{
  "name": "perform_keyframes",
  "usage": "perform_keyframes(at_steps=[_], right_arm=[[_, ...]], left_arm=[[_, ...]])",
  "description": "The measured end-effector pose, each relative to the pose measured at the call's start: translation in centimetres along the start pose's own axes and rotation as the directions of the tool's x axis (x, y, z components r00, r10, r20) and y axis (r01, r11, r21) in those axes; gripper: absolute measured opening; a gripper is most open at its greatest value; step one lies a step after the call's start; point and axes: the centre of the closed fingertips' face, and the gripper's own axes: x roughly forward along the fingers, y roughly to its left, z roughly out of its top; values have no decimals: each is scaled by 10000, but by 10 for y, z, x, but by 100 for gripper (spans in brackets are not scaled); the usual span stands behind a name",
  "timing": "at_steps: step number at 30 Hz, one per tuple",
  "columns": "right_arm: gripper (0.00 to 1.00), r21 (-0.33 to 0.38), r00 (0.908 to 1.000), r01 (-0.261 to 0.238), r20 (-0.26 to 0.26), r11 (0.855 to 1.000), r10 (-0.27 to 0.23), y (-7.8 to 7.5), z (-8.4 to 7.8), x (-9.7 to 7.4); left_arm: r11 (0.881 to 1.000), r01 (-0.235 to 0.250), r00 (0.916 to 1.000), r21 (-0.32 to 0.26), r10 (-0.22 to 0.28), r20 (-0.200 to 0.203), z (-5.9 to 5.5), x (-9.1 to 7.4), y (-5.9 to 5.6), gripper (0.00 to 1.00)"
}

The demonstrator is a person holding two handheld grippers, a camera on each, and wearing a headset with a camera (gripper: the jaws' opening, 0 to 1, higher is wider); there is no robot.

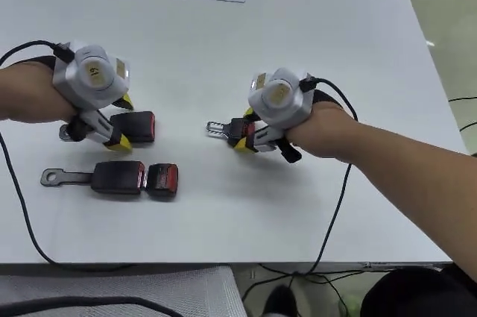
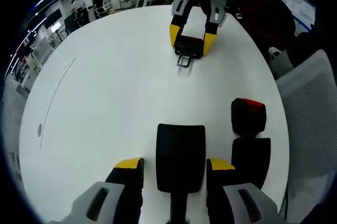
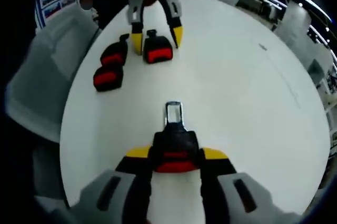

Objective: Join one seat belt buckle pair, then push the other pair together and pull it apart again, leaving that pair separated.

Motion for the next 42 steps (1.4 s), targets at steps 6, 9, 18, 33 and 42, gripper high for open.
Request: perform_keyframes(at_steps=[6,9,18,33,42], right_arm=[[34,-161,9995,-322,7,9994,322,6,2,-3],[34,-260,9991,-423,63,9988,424,7,2,-4],[34,-531,9978,-658,18,9964,659,2,-2,0],[34,-690,9991,-422,-17,9967,422,13,30,16],[34,-805,9989,-453,44,9957,458,9,58,35]], left_arm=[[9980,155,9999,611,-151,-64,3,0,-2,35],[9966,301,9994,768,-288,-173,5,-1,-7,34],[9892,572,9971,1346,-498,-579,11,-2,-15,34],[9886,586,9966,1385,-498,-661,13,-4,-18,34],[9896,555,9967,1329,-470,-662,13,-4,-17,34]])
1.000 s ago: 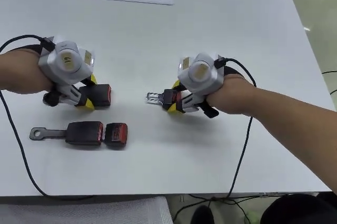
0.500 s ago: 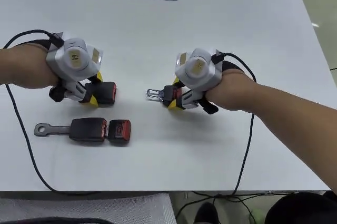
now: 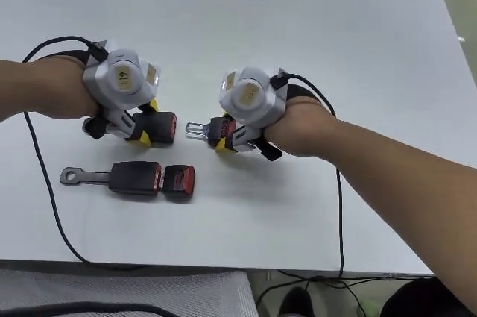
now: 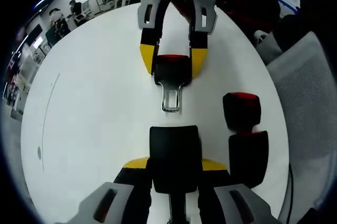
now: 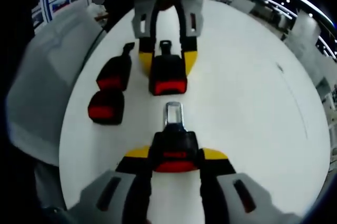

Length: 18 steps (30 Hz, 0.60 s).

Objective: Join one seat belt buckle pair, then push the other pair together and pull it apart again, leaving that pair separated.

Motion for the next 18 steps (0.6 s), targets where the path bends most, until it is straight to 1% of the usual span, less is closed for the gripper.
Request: perform_keyframes(at_steps=[3,6,10,11,15,17,18], right_arm=[[34,-197,10000,-78,-40,9998,77,3,8,5],[34,-207,9999,-116,-35,9997,116,5,13,8],[34,-312,9999,55,-91,9995,-58,4,17,8],[34,-340,9999,134,24,9993,-133,4,20,8],[34,-341,9999,138,98,9993,-135,6,26,12],[34,-278,9996,128,243,9995,-122,7,30,14],[34,-272,9998,121,187,9996,-116,6,29,15]], left_arm=[[10000,-7,10000,-15,7,-14,0,0,0,34],[10000,-15,10000,-40,15,-27,-1,1,1,34],[10000,-16,10000,-57,16,-3,-4,4,6,34],[10000,-8,10000,-74,9,30,-6,5,8,34],[10000,11,10000,-34,-11,49,-8,8,12,34],[10000,16,10000,-11,-16,44,-9,9,13,34],[10000,16,10000,0,-16,27,-9,9,13,34]])
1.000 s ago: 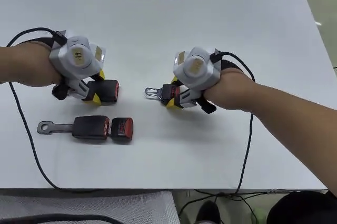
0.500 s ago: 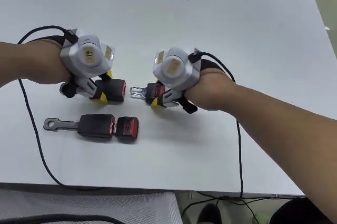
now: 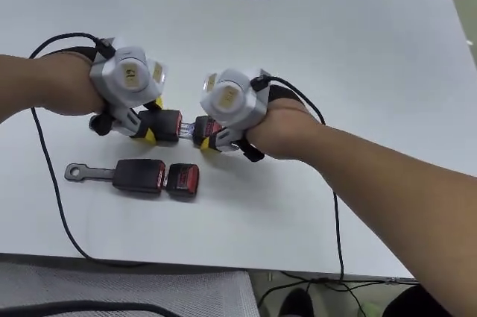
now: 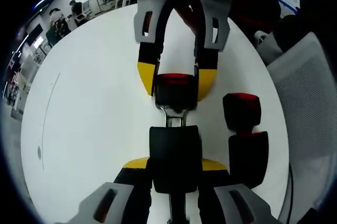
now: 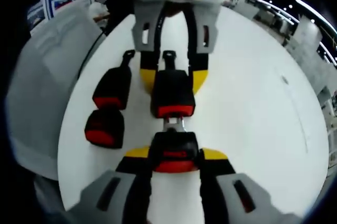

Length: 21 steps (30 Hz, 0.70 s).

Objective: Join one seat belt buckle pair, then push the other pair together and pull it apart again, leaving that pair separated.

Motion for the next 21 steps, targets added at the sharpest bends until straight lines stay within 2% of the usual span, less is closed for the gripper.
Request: perform_keyframes(at_steps=[12,14,16,21], right_arm=[[31,-41,9998,-180,7,9998,180,-2,4,1],[31,166,9996,-150,253,9997,146,-1,13,5],[31,93,9999,-42,119,9999,41,0,19,10],[32,122,9995,-178,263,9998,174,0,15,8]], left_arm=[[9998,40,10000,180,-41,62,1,0,-1,33],[9998,60,10000,186,-61,53,0,1,0,33],[9998,42,10000,175,-42,0,0,1,0,33],[9997,67,10000,228,-66,-45,0,1,0,33]])
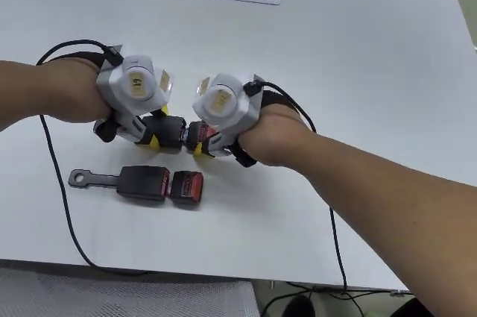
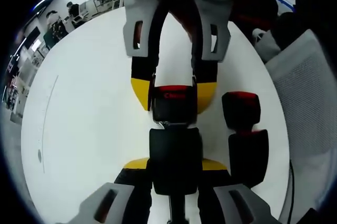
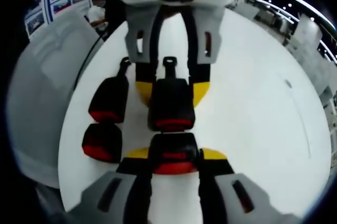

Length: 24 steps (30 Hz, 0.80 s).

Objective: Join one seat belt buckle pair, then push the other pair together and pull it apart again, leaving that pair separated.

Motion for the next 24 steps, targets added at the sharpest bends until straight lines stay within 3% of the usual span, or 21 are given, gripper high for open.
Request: perform_keyframes(at_steps=[24], right_arm=[[34,136,10000,68,-11,9999,-68,2,-2,-1]], left_arm=[[9997,-118,9999,-228,120,99,0,-1,-1,34]])
